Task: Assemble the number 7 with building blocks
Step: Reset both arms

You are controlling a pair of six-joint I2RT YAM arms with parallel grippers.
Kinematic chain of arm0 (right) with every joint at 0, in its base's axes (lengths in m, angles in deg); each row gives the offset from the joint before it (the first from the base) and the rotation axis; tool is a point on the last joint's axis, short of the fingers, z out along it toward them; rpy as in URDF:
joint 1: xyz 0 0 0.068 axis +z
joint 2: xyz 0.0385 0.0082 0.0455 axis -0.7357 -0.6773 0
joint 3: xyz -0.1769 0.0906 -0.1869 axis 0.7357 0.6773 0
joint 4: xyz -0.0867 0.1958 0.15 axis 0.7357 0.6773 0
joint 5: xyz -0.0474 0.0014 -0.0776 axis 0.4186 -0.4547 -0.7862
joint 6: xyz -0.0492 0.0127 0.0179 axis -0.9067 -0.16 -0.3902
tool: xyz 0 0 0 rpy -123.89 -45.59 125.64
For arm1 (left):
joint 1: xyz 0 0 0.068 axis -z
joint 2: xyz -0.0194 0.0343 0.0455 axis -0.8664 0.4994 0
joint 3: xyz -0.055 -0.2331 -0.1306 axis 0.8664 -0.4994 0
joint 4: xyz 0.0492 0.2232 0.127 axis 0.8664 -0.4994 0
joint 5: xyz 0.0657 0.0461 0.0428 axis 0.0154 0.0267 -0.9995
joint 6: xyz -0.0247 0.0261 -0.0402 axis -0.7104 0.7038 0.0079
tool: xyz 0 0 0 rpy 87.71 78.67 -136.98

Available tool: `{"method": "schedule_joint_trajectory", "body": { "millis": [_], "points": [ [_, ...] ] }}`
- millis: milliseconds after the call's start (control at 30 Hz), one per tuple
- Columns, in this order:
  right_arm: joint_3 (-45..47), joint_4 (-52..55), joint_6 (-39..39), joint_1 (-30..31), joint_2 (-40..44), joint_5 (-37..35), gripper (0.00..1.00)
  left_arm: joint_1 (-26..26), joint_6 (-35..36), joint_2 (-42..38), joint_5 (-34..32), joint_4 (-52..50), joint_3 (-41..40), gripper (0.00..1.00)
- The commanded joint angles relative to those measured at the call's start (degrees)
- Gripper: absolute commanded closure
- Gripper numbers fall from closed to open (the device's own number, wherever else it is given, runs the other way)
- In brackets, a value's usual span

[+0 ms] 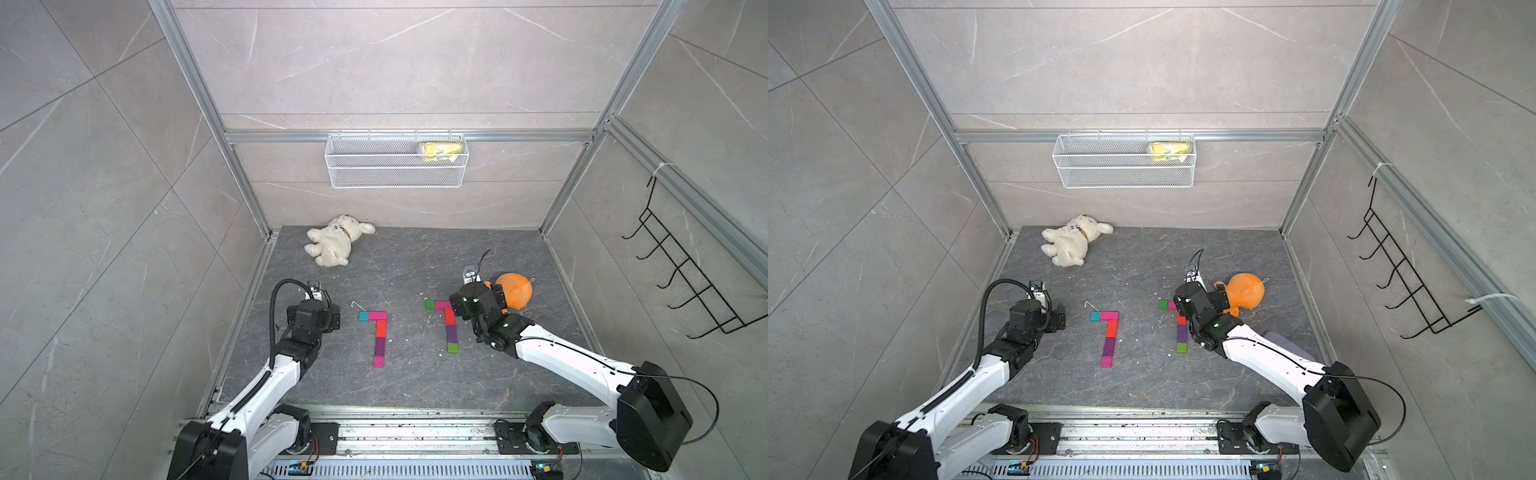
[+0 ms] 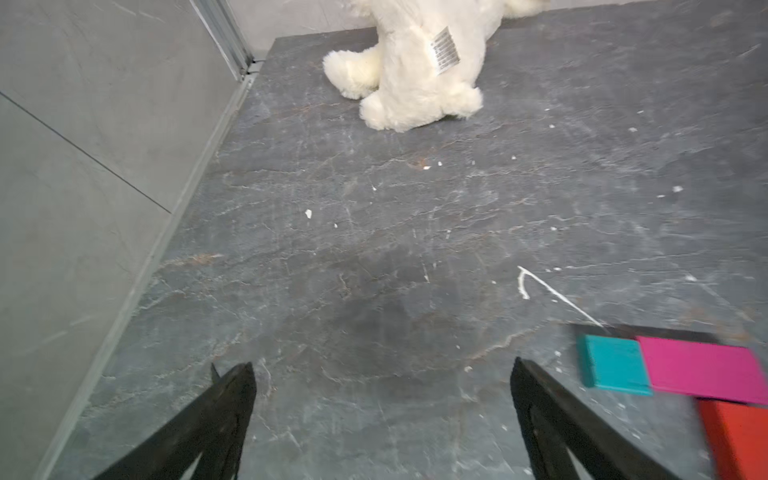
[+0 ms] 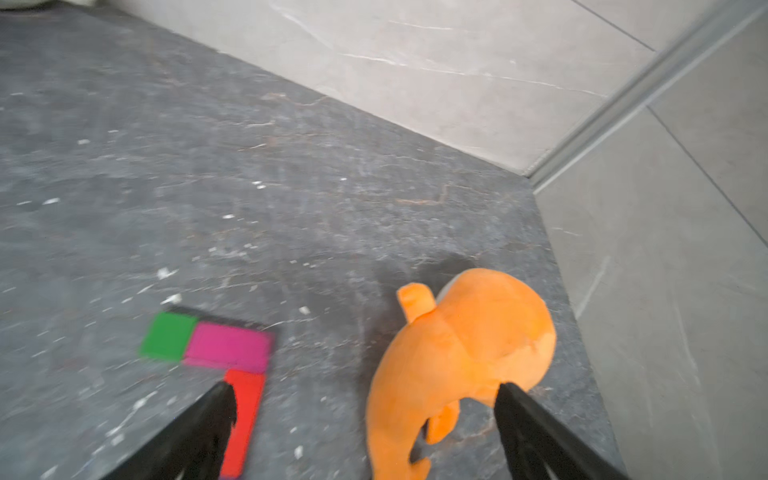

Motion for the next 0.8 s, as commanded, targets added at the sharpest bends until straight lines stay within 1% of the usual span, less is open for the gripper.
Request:
{"method": "schedule_joint_trajectory", "body": {
  "millis": [0, 67, 100, 200, 300, 367, 433, 567, 667, 767],
  "points": [
    [3.5, -9.8, -1.9, -3.6, 0.2, 0.2, 0.01, 0.0, 8.0, 3.5, -5.1, 19.6, -2.1, 0.0],
    [5.4, -12.6, -1.5, -5.8, -0.3, 0.6, 0.0, 0.0, 9.3, 5.6, -4.1, 26.3, -4.4, 0.0],
    [6.4, -14.2, -1.3, -6.8, -0.6, 0.7, 0.01, -0.1, 9.8, 7.0, -4.5, 28.1, -4.8, 0.0],
    [10.0, -19.7, -1.0, -9.4, -0.5, 1.8, 0.0, -0.3, 10.2, 11.5, -4.7, 31.1, -5.2, 0.0],
    [14.4, -27.2, -1.7, -11.5, -0.6, 4.4, 0.0, -0.3, 10.2, 16.2, -4.3, 36.3, -5.9, 0.0],
    [17.0, -31.6, -2.1, -12.5, -1.1, 5.2, 0.0, -0.4, 11.0, 19.3, -5.4, 39.7, -6.0, 0.0],
    [19.2, -34.5, -2.4, -13.3, -1.2, 7.2, 0.0, -0.5, 12.2, 20.5, -5.2, 40.0, -5.3, 0.0],
    [21.9, -38.8, -2.8, -14.3, -2.1, 8.2, 0.0, -1.5, 12.9, 23.5, -5.5, 45.9, -6.4, 0.0],
    [22.4, -41.2, -3.2, -15.1, -2.8, 9.9, 0.0, -2.9, 11.2, 23.0, -4.5, 42.6, -5.2, 0.0],
    [22.2, -43.5, -4.5, -15.8, -4.3, 13.6, 0.0, -4.7, 9.2, 22.9, -4.2, 42.3, -5.3, 0.0]
  ]
}}
